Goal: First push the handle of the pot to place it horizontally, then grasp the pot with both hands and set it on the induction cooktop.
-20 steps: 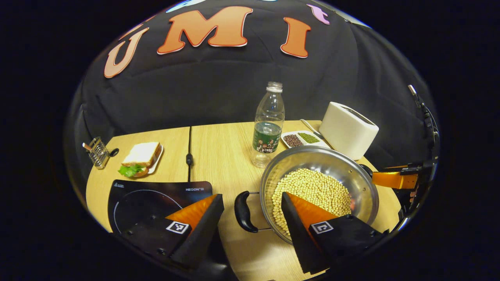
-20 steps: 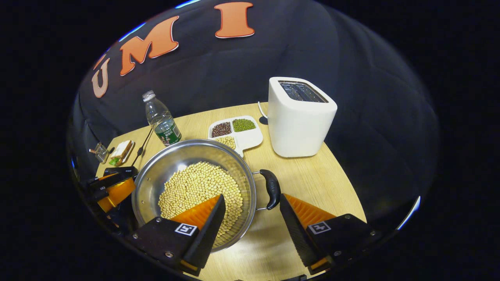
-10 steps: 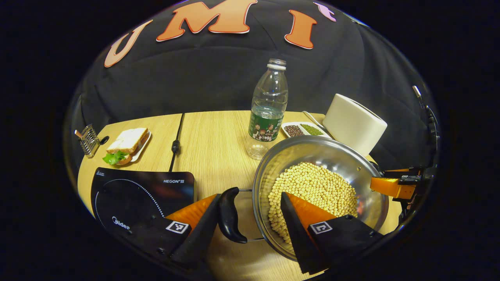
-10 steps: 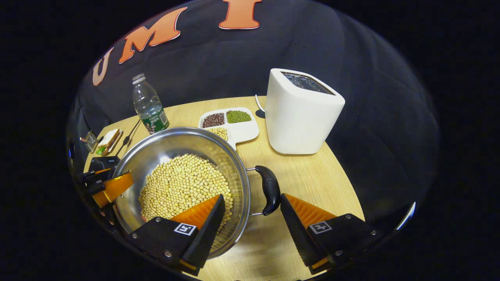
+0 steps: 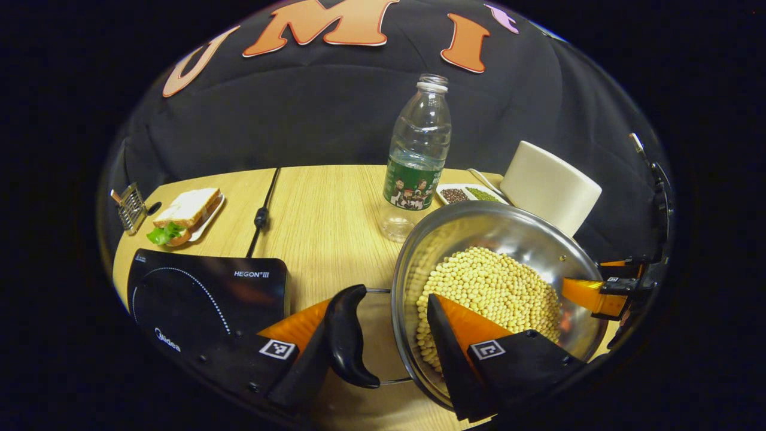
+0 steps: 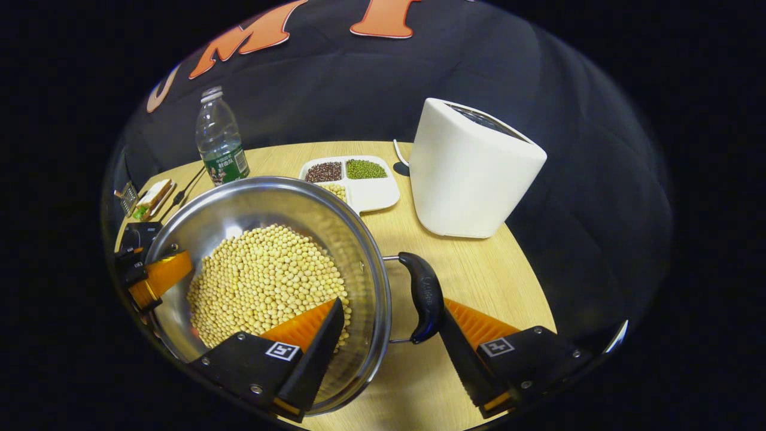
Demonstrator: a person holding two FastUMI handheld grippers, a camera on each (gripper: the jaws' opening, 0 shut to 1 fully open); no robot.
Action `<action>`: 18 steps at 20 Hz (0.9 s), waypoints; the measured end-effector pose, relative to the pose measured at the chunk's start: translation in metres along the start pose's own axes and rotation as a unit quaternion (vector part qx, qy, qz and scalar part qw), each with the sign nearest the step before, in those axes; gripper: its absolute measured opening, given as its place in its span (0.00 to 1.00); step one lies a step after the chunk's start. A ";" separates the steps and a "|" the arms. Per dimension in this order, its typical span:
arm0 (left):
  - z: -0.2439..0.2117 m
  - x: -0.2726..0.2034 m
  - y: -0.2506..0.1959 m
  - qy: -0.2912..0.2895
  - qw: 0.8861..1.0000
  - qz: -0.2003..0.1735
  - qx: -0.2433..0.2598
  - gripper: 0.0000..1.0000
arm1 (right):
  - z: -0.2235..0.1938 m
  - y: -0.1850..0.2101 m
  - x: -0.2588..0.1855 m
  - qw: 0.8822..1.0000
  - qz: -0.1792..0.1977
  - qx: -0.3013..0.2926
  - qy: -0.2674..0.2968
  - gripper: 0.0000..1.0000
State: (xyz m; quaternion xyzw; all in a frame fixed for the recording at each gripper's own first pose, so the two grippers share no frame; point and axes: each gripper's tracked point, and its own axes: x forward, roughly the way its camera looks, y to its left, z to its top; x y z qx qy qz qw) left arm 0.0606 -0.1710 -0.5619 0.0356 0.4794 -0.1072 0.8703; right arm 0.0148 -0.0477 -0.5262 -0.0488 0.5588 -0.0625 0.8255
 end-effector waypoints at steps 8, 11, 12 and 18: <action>0.003 0.011 0.010 -0.006 0.998 0.030 0.047 0.83 | -0.001 -0.003 0.008 1.000 -0.013 0.004 -0.003 0.76; 0.002 0.012 0.010 -0.003 0.998 0.039 0.050 0.81 | 0.001 -0.003 0.005 1.000 -0.004 0.019 -0.005 0.78; 0.003 0.011 0.011 -0.003 0.998 0.040 0.050 0.81 | 0.000 -0.004 0.005 1.000 0.002 0.029 -0.005 0.74; -0.001 0.008 0.009 -0.003 0.998 0.043 0.040 0.76 | 0.001 -0.005 -0.002 1.000 -0.003 0.022 -0.020 0.65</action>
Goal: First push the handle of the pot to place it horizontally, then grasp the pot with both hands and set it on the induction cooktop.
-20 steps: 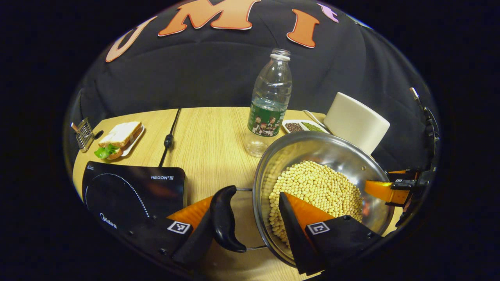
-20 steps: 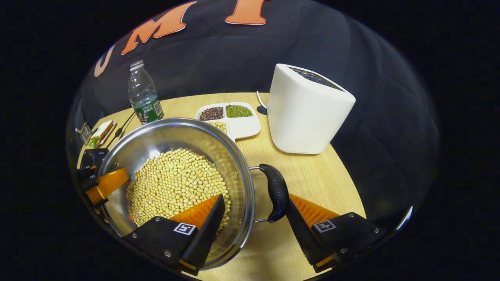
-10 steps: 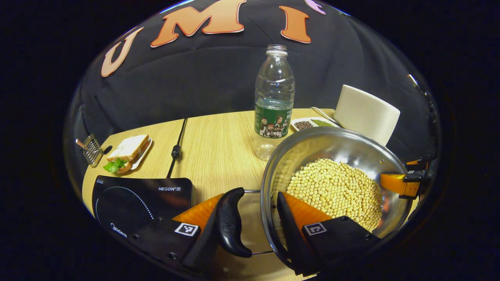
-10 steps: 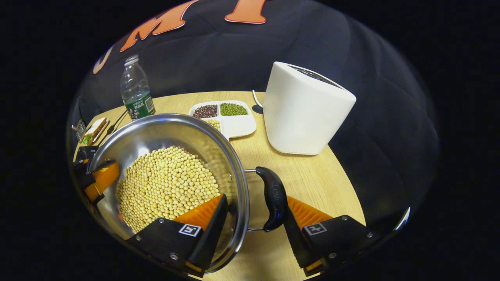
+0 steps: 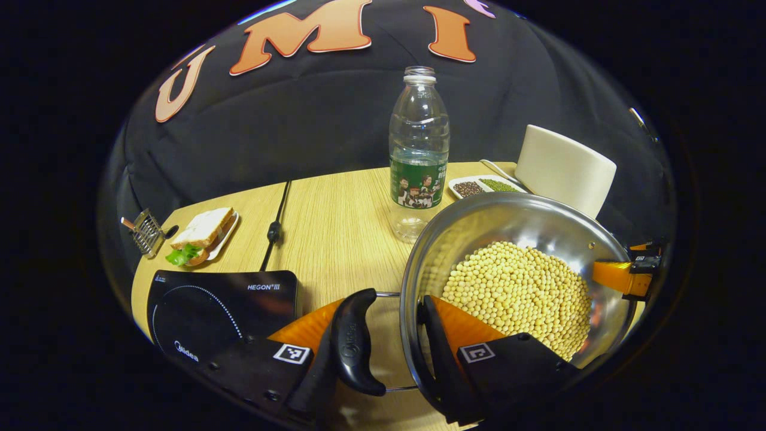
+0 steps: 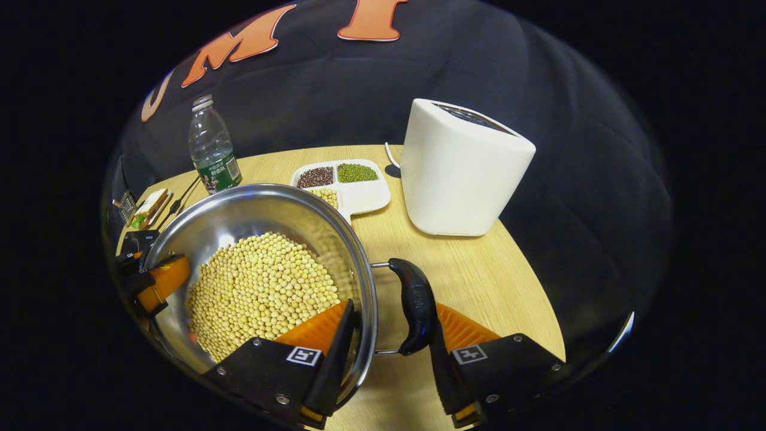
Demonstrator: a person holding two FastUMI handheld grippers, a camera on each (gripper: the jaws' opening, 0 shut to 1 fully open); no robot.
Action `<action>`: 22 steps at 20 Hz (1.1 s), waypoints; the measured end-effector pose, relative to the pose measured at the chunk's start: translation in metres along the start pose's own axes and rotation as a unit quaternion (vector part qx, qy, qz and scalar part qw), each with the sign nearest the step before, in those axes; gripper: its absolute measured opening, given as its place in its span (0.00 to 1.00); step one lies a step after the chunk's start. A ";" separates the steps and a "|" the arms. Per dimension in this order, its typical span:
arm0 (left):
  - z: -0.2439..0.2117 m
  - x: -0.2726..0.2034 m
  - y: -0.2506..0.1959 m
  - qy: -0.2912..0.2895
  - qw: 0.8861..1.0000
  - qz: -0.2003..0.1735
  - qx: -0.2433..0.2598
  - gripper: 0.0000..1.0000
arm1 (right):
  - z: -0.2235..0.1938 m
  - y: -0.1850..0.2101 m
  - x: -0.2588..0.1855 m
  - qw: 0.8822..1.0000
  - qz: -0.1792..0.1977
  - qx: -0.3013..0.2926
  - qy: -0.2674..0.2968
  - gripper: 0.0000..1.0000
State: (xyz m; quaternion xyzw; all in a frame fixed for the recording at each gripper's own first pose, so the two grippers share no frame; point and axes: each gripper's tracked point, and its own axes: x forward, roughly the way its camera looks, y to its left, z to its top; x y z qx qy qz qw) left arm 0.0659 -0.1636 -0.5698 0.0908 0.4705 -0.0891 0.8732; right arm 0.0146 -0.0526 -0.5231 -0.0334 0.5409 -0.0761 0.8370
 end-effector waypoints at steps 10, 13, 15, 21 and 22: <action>0.031 -0.049 0.006 -0.044 0.999 0.004 0.010 0.76 | 0.024 -0.001 -0.056 0.999 -0.005 0.005 -0.054 0.64; 0.035 -0.067 0.014 -0.052 0.999 0.008 0.008 0.76 | 0.029 0.003 -0.070 0.998 0.000 0.006 -0.063 0.64; 0.038 -0.078 0.022 -0.056 0.998 0.011 0.008 0.73 | 0.032 0.009 -0.078 0.998 0.004 0.003 -0.069 0.64; 0.041 -0.111 0.057 -0.064 0.998 0.026 -0.002 0.76 | 0.042 0.035 -0.099 0.997 0.018 -0.010 -0.081 0.60; 0.042 -0.116 0.064 -0.065 0.997 0.029 -0.006 0.79 | 0.044 0.041 -0.103 0.996 0.021 -0.014 -0.083 0.60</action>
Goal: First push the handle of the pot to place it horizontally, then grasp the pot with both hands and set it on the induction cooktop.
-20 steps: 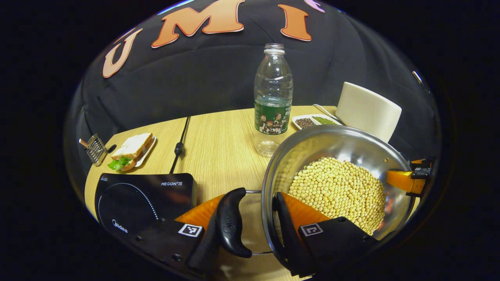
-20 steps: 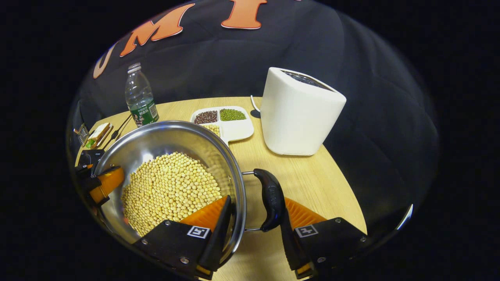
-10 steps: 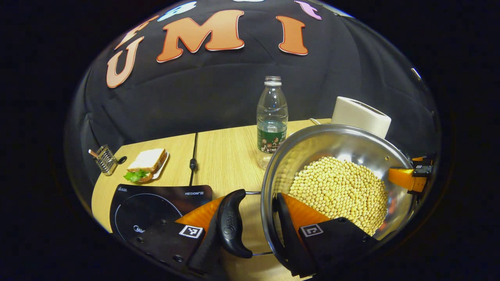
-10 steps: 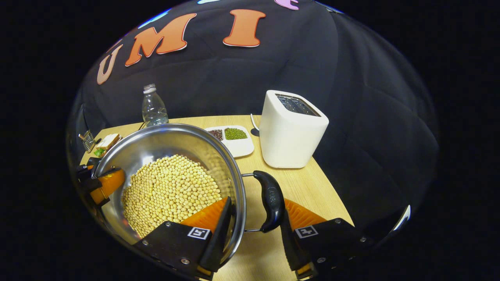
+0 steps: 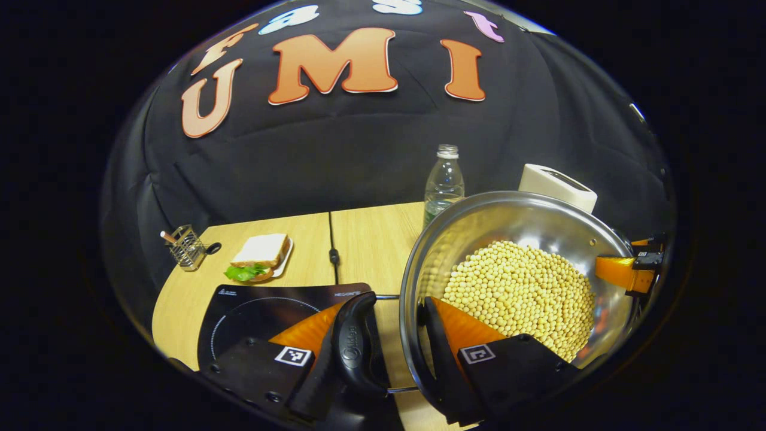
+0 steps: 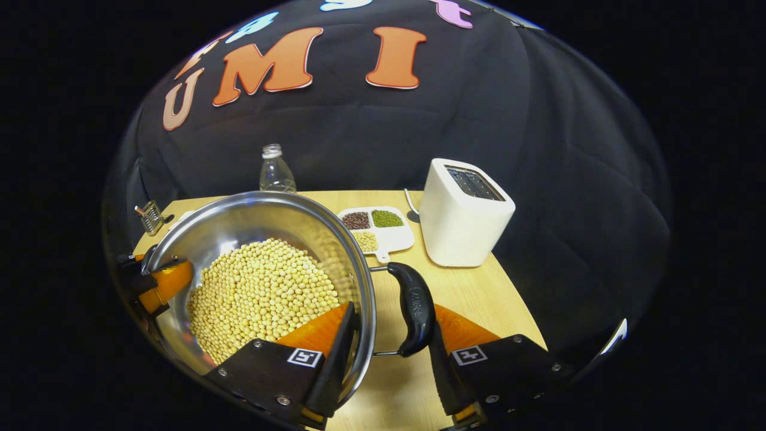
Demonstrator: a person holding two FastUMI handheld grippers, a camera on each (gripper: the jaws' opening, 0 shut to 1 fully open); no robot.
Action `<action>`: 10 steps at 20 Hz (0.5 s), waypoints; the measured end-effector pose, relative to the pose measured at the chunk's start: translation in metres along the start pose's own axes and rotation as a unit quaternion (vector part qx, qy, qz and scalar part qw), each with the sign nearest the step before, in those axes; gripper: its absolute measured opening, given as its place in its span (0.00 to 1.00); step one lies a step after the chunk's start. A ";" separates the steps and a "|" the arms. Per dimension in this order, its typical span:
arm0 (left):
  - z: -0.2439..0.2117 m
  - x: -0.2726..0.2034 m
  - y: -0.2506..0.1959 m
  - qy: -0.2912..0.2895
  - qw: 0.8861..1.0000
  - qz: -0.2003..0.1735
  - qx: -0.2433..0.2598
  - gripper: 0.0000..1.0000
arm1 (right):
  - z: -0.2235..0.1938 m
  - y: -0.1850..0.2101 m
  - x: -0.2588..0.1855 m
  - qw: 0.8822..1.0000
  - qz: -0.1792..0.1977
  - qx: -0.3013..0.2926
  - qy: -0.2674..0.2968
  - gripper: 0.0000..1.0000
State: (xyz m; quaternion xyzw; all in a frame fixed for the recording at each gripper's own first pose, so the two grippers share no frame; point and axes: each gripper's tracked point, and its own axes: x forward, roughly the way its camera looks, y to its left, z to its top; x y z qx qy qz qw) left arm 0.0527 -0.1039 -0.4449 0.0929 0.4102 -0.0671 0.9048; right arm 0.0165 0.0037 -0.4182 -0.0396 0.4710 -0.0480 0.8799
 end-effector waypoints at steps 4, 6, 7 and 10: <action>0.008 -0.019 0.035 -0.015 1.000 0.016 -0.006 0.75 | 0.013 0.030 -0.012 1.000 0.014 -0.009 -0.010 0.64; 0.009 -0.026 0.054 -0.019 0.999 0.023 -0.012 0.75 | 0.022 0.049 -0.017 0.999 0.020 -0.020 -0.019 0.60; 0.010 -0.030 0.063 -0.019 0.999 0.027 -0.015 0.75 | 0.026 0.059 -0.019 0.999 0.024 -0.024 -0.022 0.64; 0.010 -0.041 0.092 -0.026 0.998 0.043 -0.024 0.72 | 0.032 0.088 -0.025 0.998 0.037 -0.035 -0.027 0.64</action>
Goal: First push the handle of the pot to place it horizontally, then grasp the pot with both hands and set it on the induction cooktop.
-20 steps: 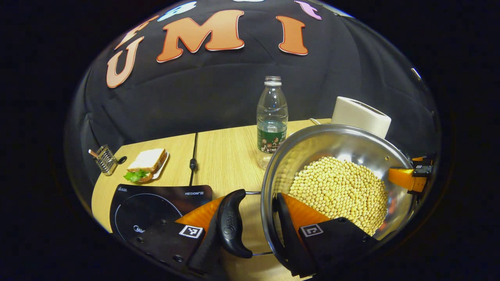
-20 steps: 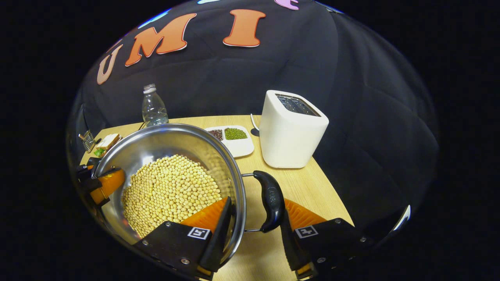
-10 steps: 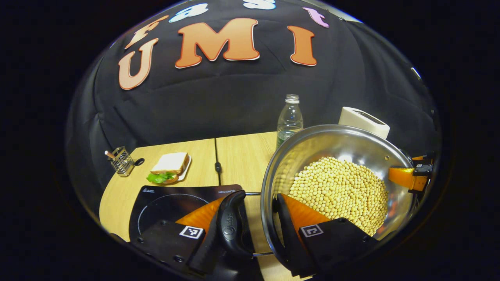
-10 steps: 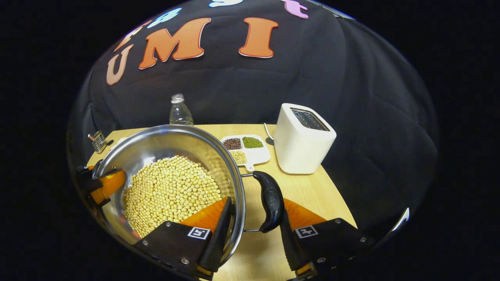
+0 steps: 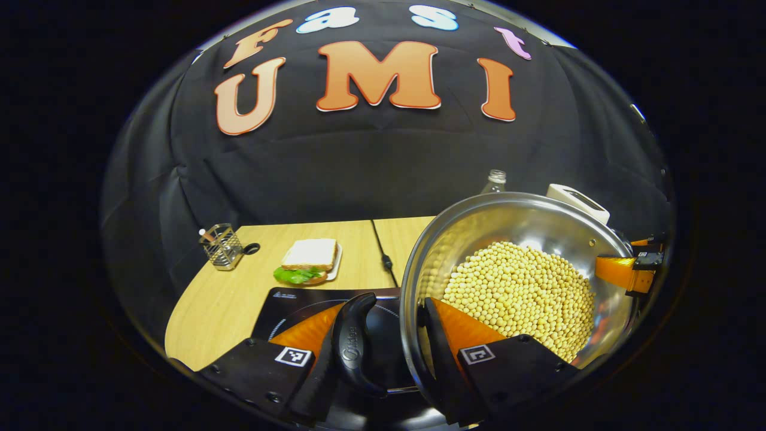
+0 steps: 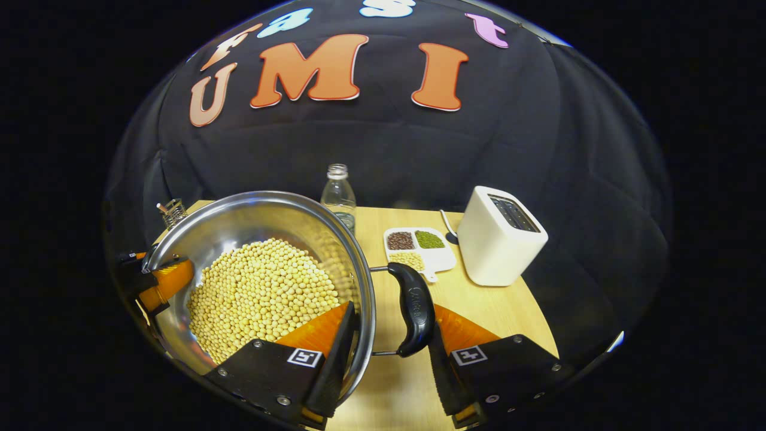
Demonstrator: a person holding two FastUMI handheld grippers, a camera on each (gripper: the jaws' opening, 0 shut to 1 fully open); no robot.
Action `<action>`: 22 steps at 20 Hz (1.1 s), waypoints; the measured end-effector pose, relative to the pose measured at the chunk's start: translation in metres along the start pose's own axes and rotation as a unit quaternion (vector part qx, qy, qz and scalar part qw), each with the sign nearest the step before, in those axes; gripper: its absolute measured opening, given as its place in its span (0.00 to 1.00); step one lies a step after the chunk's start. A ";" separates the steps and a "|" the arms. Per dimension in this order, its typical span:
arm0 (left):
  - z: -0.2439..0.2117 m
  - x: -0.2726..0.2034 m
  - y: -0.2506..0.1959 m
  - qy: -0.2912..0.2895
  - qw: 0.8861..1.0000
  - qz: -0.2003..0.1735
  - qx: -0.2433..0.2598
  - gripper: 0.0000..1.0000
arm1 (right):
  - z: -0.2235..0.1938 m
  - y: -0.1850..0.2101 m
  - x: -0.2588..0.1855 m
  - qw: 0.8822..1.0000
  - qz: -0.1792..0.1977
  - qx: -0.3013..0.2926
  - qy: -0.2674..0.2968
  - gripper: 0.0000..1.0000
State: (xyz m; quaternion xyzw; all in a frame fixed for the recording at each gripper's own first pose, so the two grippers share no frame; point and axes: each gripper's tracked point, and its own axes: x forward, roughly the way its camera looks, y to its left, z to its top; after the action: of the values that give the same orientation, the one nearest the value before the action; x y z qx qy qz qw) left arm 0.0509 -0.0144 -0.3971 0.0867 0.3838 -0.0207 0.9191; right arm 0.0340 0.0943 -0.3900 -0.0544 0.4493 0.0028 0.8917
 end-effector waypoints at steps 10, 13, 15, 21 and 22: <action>-0.004 -0.024 0.099 -0.004 0.999 0.049 -0.022 0.76 | 0.025 0.097 -0.008 0.998 0.042 -0.030 -0.019 0.64; -0.007 -0.032 0.127 -0.001 0.998 0.061 -0.026 0.75 | 0.028 0.122 -0.007 0.998 0.052 -0.037 -0.021 0.64; -0.009 -0.034 0.141 0.000 0.997 0.068 -0.029 0.72 | 0.028 0.138 -0.007 0.997 0.058 -0.041 -0.022 0.64; -0.021 -0.034 0.168 0.008 0.996 0.080 -0.034 0.76 | 0.022 0.169 -0.002 0.996 0.067 -0.049 -0.018 0.64; -0.023 -0.032 0.172 0.010 0.996 0.081 -0.035 0.75 | 0.020 0.172 0.001 0.996 0.067 -0.049 -0.015 0.64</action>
State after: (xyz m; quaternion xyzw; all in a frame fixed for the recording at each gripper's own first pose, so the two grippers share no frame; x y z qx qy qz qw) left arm 0.0296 0.1577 -0.3655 0.0853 0.3853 0.0681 0.9163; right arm 0.0408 0.2671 -0.3951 -0.0676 0.4374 0.0859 0.8926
